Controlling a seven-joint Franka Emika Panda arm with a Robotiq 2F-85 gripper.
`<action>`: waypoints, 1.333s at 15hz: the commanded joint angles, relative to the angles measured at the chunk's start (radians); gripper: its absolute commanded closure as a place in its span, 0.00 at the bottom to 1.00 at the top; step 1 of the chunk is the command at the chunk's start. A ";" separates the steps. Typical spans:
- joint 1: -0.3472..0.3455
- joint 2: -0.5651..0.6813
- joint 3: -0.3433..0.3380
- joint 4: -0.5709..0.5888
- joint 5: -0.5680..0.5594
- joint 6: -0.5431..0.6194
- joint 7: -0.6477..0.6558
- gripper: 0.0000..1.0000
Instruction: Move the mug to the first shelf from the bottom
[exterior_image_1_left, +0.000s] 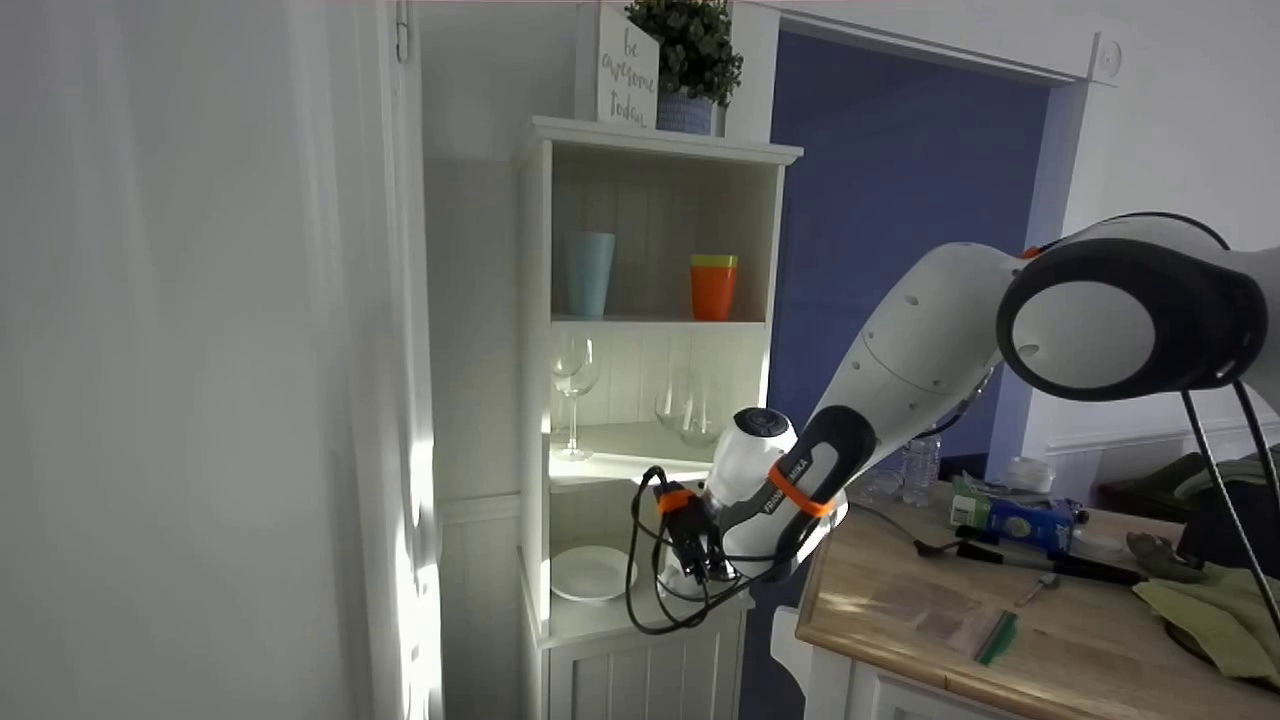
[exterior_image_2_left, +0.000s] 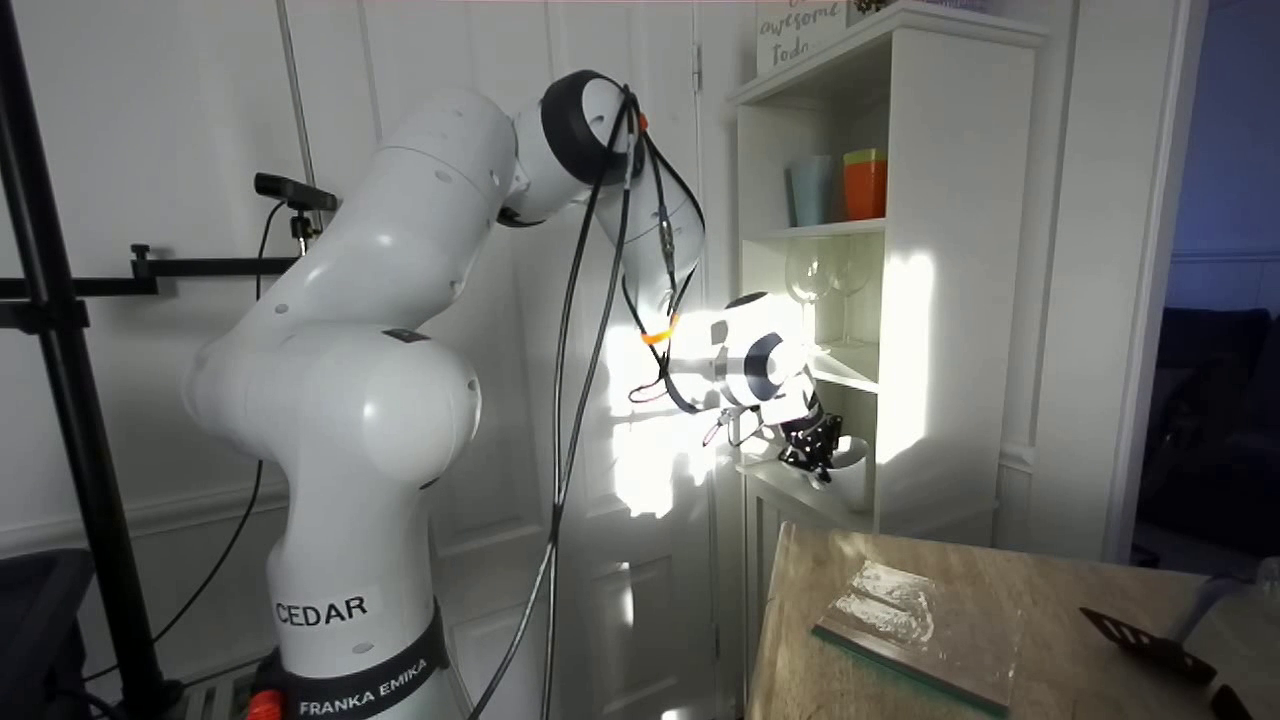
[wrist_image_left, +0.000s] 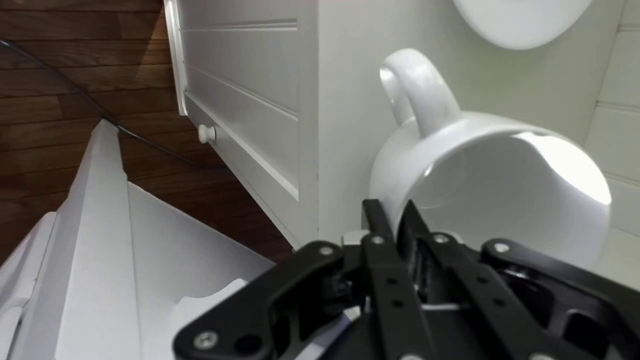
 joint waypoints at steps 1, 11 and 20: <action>-0.031 -0.003 0.029 0.028 0.027 -0.025 -0.032 0.98; -0.030 -0.001 0.019 0.039 0.019 0.017 -0.041 0.64; -0.039 0.012 0.020 0.046 0.033 0.033 -0.050 0.83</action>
